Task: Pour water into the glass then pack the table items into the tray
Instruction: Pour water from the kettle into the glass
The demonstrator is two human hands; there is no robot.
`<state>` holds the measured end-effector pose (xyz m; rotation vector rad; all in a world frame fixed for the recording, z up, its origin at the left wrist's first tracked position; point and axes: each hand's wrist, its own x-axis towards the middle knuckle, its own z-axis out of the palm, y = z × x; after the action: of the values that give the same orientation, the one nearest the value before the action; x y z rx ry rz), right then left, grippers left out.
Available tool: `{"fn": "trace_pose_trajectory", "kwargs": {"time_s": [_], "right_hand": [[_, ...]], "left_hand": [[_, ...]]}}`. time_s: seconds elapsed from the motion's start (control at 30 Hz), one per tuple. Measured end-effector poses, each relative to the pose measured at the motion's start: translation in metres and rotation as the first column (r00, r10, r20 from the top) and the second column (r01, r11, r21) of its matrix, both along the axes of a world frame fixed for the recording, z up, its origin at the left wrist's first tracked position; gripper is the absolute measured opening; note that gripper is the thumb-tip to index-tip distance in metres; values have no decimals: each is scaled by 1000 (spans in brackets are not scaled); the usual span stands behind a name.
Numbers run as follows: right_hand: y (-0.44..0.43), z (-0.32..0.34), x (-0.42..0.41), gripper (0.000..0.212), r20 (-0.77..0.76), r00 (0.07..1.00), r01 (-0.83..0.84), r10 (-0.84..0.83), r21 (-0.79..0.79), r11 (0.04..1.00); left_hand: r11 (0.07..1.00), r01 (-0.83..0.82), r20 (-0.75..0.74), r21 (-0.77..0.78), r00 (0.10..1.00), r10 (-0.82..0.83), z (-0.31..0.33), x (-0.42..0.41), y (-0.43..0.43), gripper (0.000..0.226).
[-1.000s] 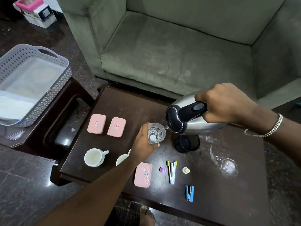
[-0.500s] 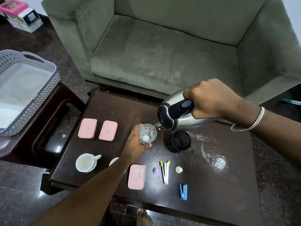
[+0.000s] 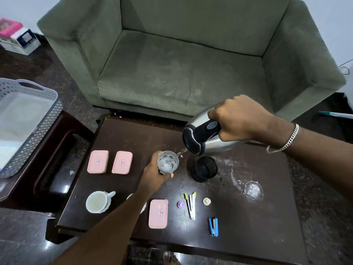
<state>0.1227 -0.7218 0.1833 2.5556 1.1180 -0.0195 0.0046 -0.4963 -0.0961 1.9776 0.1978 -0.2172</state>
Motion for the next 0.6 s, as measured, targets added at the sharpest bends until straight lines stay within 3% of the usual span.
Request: {"fn": "trace_pose_trajectory", "kwargs": {"time_s": [0.6], "right_hand": [[3, 23, 0, 14, 39, 999, -13, 15, -40, 999]], "left_hand": [[1000, -13, -4, 8, 1000, 13, -7, -2, 3, 89]]}}
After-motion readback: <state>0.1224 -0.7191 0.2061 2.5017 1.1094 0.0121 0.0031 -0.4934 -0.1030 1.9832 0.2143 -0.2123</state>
